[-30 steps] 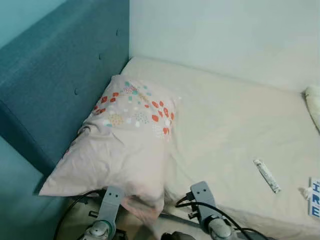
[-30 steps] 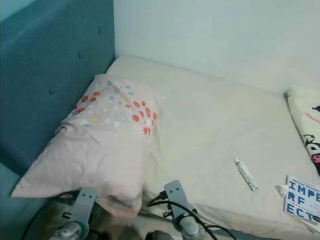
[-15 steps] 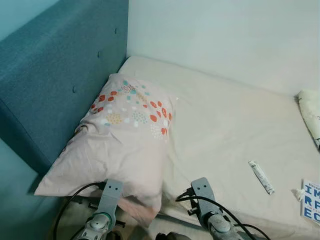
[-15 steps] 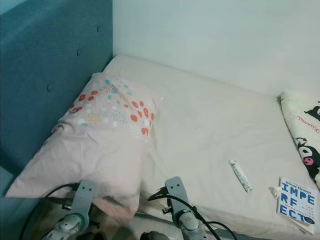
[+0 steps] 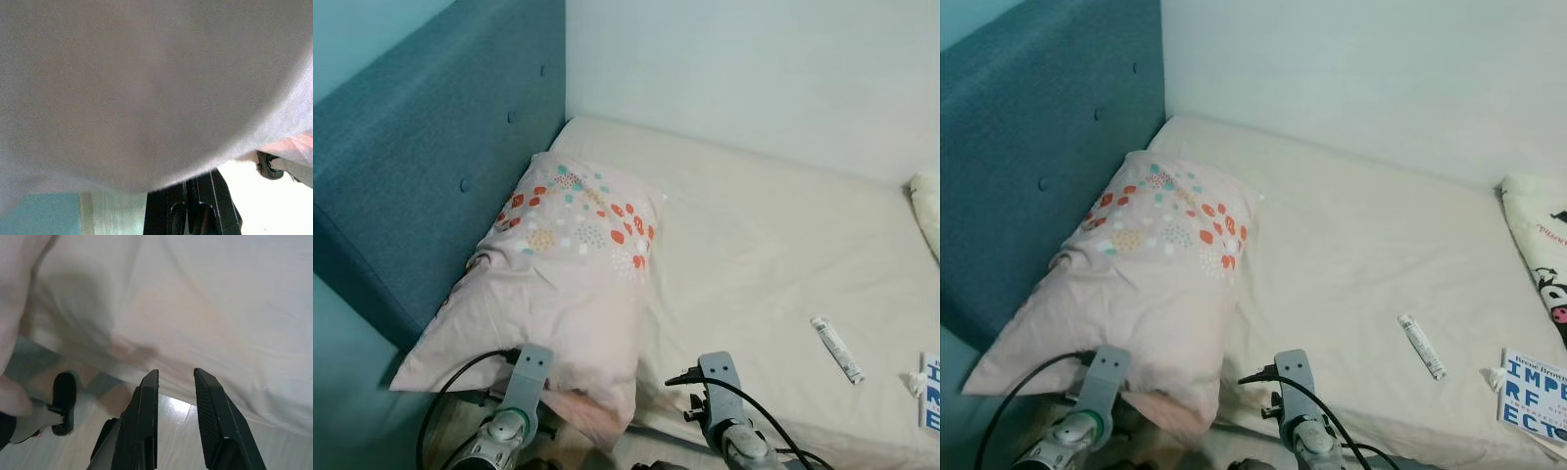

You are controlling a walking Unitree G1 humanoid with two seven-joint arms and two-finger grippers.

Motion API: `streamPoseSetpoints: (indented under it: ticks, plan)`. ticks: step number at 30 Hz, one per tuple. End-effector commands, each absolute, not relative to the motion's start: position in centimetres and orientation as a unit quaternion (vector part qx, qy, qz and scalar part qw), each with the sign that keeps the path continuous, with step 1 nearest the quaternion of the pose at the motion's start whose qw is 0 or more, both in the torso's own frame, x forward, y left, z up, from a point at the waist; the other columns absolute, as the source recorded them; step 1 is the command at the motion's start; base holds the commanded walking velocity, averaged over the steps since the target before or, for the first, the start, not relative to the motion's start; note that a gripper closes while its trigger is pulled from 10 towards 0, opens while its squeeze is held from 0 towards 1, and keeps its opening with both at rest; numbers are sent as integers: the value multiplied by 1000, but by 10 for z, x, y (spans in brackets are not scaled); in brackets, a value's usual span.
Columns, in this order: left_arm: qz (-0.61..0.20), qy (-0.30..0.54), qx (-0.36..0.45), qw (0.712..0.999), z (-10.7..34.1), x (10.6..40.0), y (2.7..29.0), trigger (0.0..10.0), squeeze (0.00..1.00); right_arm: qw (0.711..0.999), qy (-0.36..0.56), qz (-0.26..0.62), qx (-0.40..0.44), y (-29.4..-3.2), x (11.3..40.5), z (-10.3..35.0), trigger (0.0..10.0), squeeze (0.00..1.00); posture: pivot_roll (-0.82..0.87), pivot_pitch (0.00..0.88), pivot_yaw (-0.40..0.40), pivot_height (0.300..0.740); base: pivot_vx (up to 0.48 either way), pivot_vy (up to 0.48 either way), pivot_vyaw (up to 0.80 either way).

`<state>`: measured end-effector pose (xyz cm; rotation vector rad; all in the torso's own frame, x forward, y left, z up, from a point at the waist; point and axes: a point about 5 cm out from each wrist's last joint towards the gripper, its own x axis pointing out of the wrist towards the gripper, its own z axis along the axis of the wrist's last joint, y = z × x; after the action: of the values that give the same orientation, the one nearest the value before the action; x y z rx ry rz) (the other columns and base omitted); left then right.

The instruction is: Clean up the room

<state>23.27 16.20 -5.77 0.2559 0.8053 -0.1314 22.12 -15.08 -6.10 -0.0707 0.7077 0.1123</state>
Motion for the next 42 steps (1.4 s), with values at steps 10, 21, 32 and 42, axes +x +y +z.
streamPoseSetpoints:
  ticks: [10, 21, 32, 42]
  plan:
    - [-66, 411, 106, 903, -65, 222, 158, 10000, 0, 930, 362, 59, -24, -155, 214, -66, 10000, 0, 83, 0, -42, 740, 0, 0, 0]
    - [-75, 398, 137, 904, -62, 227, 161, 10000, 0, 930, 362, 55, -27, -149, 214, -66, 10000, 0, 79, 6, -11, 740, 0, 0, 0]
    - [-54, 379, 125, 915, -54, 237, 167, 10000, 0, 929, 366, 42, -17, -152, 210, -68, 10000, 0, 71, 3, 2, 740, 0, 0, 0]
    - [-44, 399, 100, 911, -61, 226, 168, 10000, 0, 939, 337, 69, -16, -152, 213, -64, 10000, 0, 63, 5, 6, 740, 0, 0, 0]
